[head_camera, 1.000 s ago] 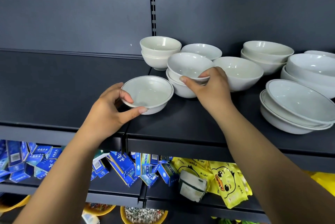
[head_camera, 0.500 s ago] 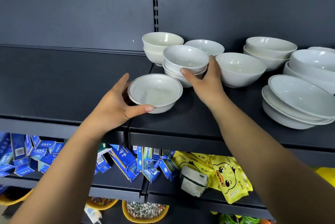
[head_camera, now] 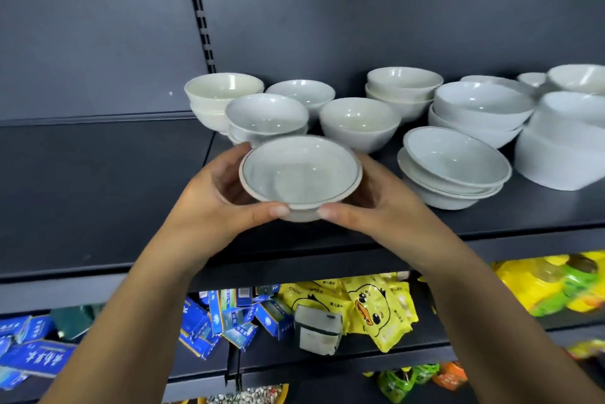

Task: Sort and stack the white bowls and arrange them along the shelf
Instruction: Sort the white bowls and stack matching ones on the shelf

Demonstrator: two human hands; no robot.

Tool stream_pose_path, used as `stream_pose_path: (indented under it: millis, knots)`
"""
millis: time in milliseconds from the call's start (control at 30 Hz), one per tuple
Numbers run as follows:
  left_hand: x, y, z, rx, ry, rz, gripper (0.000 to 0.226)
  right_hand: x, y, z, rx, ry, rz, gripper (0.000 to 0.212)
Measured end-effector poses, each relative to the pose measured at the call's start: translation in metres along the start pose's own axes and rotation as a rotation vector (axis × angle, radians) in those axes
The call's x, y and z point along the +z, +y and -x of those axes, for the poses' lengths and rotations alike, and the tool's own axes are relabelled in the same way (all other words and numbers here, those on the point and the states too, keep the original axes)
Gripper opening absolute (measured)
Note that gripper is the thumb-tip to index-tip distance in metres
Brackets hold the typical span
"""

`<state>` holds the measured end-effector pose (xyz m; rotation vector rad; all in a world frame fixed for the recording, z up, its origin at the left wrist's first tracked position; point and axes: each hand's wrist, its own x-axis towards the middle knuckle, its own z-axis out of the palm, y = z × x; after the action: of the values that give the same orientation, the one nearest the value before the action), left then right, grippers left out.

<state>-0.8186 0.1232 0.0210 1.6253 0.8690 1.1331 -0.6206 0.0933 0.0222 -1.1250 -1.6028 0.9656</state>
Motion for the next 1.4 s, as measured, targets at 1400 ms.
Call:
stream_pose_path:
  millis: [1400]
  knots:
    - [0.126, -0.013, -0.050, 0.042, 0.064, 0.233, 0.081, -0.077, 0.047, 0.006, -0.116, 0.257, -0.108, 0.064]
